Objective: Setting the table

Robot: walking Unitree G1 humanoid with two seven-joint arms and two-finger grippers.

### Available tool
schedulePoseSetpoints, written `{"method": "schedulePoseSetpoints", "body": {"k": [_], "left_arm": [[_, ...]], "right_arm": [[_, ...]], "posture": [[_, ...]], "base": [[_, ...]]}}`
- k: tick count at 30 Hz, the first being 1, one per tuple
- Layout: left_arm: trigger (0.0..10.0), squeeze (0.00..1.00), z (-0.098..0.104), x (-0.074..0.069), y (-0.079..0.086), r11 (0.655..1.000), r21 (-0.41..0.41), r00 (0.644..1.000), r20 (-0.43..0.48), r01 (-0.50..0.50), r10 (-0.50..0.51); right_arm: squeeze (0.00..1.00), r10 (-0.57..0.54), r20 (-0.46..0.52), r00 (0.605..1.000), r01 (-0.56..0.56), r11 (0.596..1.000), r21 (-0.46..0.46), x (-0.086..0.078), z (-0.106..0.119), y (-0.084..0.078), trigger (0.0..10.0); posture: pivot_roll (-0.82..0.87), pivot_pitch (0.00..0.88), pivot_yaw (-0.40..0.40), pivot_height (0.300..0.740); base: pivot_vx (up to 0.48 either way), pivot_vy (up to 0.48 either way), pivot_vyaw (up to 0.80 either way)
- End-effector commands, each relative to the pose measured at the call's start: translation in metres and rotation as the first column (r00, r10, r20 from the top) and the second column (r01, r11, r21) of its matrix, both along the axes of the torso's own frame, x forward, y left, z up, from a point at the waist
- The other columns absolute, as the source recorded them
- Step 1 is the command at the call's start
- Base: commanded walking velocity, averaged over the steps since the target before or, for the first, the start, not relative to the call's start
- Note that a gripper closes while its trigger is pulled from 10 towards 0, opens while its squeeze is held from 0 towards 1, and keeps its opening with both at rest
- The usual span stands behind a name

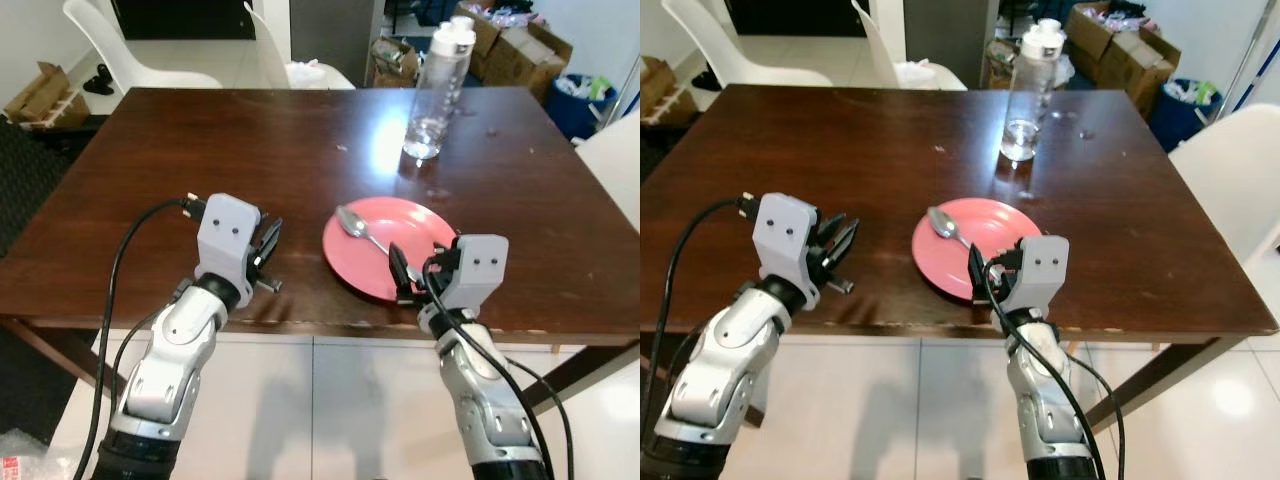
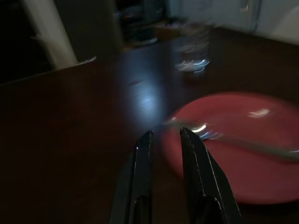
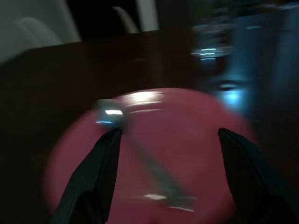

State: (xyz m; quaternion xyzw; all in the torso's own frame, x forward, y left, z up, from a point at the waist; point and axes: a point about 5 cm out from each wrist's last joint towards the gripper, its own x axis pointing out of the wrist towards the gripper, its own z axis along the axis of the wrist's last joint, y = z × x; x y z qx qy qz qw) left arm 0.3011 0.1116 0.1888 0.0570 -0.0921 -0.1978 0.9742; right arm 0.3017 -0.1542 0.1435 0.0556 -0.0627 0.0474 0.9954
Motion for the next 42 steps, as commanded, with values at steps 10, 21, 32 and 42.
{"method": "schedulePoseSetpoints", "body": {"k": [10, 21, 32, 42], "left_arm": [[10.0, 0.0, -0.007, 0.002, 0.004, 1.0, 0.004, 0.999, -0.046, -0.023, 0.023], [10.0, 0.0, -0.006, 0.002, 0.004, 0.999, 0.014, 0.999, -0.039, -0.031, 0.032], [10.0, 0.0, -0.007, 0.001, 0.002, 1.0, 0.018, 0.999, -0.042, -0.012, 0.013], [10.0, 0.0, -0.001, 0.009, 0.018, 0.981, 0.186, 0.999, -0.027, 0.045, -0.04]], "right_arm": [[0.0, -0.008, -0.009, 1.0, 0.008, 1.0, -0.001, -0.002, -0.002, 0.0, 10.0], [0.0, -0.01, -0.009, 1.0, 0.01, 1.0, -0.001, -0.002, -0.002, -0.001, 10.0], [0.0, -0.023, -0.008, 1.0, 0.023, 1.0, -0.011, -0.002, -0.001, -0.003, 10.0], [0.0, -0.18, 0.001, 0.984, 0.178, 0.974, -0.138, 0.008, 0.022, -0.059, 10.0]], "posture": [[-0.05, 0.066, 0.078, 0.74], [-0.05, 0.069, 0.079, 0.74], [-0.05, 0.071, 0.079, 0.74], [-0.05, 0.081, 0.092, 0.74]], "base": [[0.0, 0.177, 0.0], [0.0, 0.303, 0.0], [0.0, 0.0, 0.0], [0.0, 0.0, 0.0]]}}
